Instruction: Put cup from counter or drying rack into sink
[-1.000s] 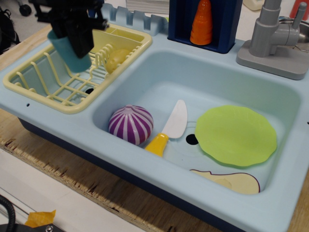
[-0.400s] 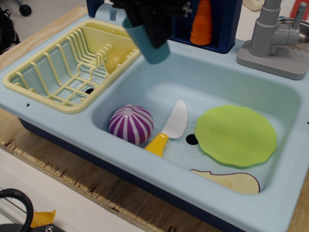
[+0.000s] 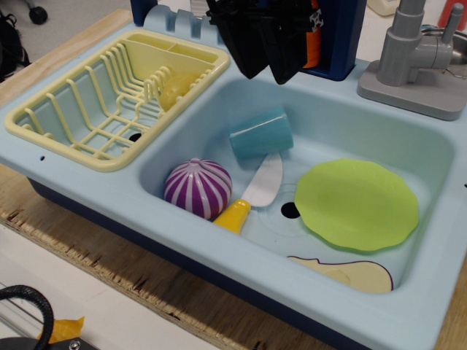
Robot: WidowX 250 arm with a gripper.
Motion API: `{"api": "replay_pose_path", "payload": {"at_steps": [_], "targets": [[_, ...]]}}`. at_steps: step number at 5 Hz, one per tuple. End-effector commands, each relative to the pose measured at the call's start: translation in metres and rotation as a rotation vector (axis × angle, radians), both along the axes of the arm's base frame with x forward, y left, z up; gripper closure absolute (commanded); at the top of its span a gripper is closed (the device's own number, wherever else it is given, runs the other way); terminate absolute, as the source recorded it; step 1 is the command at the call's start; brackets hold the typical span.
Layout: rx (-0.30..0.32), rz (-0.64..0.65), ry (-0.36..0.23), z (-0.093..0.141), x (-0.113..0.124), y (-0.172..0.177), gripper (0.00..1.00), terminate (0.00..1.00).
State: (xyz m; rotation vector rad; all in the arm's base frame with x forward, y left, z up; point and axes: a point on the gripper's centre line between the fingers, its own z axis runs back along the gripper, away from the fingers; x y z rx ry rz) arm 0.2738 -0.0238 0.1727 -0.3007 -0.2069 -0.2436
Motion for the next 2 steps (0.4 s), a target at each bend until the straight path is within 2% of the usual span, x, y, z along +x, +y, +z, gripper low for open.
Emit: {"api": "replay_pose_path", "payload": {"at_steps": [1, 2], "targets": [[0.001, -0.004, -0.041, 0.0101, 0.0051, -0.0013, 0.00, 0.00], [0.001, -0.004, -0.041, 0.0101, 0.0051, -0.0013, 0.00, 1.00]]}}
